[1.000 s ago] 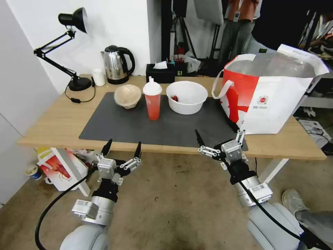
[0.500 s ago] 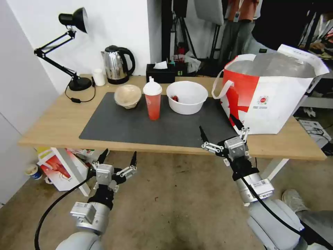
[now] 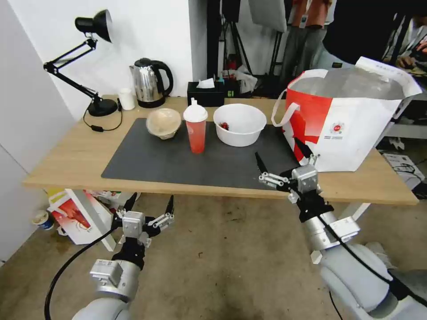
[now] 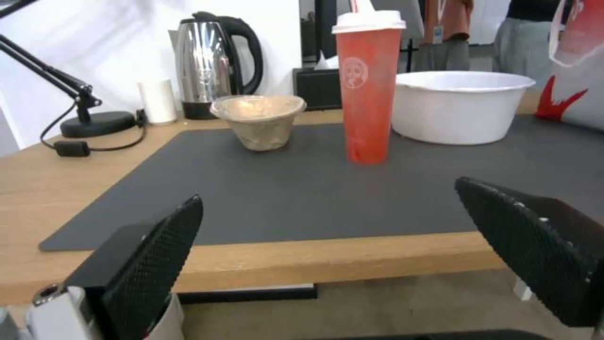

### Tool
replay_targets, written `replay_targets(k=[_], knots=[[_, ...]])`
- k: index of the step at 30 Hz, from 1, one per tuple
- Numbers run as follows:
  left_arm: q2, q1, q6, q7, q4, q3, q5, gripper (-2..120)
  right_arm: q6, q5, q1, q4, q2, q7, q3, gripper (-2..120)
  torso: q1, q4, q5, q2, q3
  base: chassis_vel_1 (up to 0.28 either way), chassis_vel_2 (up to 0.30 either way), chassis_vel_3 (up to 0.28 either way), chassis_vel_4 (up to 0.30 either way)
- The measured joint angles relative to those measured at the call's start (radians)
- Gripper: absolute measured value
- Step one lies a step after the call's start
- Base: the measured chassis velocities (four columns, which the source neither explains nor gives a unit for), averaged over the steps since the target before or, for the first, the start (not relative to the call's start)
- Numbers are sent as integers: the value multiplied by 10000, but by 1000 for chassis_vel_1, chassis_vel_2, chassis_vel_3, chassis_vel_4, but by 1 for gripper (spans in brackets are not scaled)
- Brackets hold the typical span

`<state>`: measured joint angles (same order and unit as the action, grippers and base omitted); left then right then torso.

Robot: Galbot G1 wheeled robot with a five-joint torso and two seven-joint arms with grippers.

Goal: Pick up the trash from the table and place it into the takeout bag.

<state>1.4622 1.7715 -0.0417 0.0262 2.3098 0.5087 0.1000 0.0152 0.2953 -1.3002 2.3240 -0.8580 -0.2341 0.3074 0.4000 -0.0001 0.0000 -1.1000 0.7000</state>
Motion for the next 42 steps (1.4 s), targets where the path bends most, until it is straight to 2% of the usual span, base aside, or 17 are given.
replay_targets(k=[2, 6, 10, 12, 14, 16, 19, 20, 23, 24, 28, 32, 38, 42], knots=[[17, 0, 9, -16, -3, 1, 3, 100, 69, 377, 290, -67, 130, 0, -13, 100, 0, -1, -1, 0, 0, 0, 0, 0, 0], [132, 31, 103, -36, -1, 5, 0, 100, 266, 1943, 1999, -517, 617, 20, -316, 100, 1, 2, 2, 0, 1, 0, 0, 0, 0], [210, 32, 245, -38, 14, 26, -5, 100, 577, 2788, 3120, -810, 868, 23, -682, 100, 0, 1, 0, 0, 1, 0, 0, 0, 0], [213, 32, 250, -38, 17, 29, -5, 100, 590, 2831, 3182, -832, 883, 23, -706, 100, 0, 1, 0, 0, 0, 0, 0, 0, 0], [264, 58, 287, -21, 74, 123, -16, 100, 881, 3616, 4034, -1122, 1133, 27, -1095, 100, 1, 1, 0, 1, 1, 0, 0, 0, 0], [273, 64, 297, 4, 87, 160, -16, 100, 1133, 3925, 4241, -1171, 1219, -4, -1207, 100, 1, 3, 0, 1, 1, 0, 0, 0, 0], [285, 65, 301, 64, 99, 226, -11, 100, 2604, 5767, 4999, -1169, 1578, -362, -1648, 100, 0, -3, 2, 0, 1, 0, 0, 0, 0], [285, 65, 301, 64, 99, 226, -11, 100, 2604, 5767, 4999, -1169, 1578, -362, -1648, 100, 0, -3, 2, 0, 1, 0, 0, 0, 0], [317, 18, 352, 56, 60, 244, -27, 100, 3439, 7535, 6119, -1253, 1781, -1088, -2478, 100, 0, -2, 0, 0, 0, 0, 0, 0, 0], [317, 18, 352, 56, 60, 244, -27, 100, 3439, 7535, 6119, -1253, 1781, -1088, -2478, 100, 0, -2, 0, 0, 0, 0, 0, 0, 0], [341, -24, 405, 42, 21, 261, -38, 100, 4304, 9308, 7601, -1625, 1699, -1840, -3439, 100, 1, 3, -1, -1, 1, 0, 0, 0, 0], [339, -38, 428, 42, -14, 262, -35, 100, 4905, 9940, 8313, -1869, 1633, -1863, -3936, 100, 1, 1, -1, -1, 0, 0, 0, 0, 0], [281, -42, 453, 42, -51, 283, -27, 100, 5581, 9825, 9204, -2244, 1790, -1347, -4653, 100, 1, -1, 0, -1, 0, 0, 0, 0, 0], [244, -168, 424, 46, -61, 356, 61, 100, 6465, 9938, 10948, -2735, 2009, -1076, -5791, 100, 0, 1, -3, -1, 0, 0, 0, 0, 0]])
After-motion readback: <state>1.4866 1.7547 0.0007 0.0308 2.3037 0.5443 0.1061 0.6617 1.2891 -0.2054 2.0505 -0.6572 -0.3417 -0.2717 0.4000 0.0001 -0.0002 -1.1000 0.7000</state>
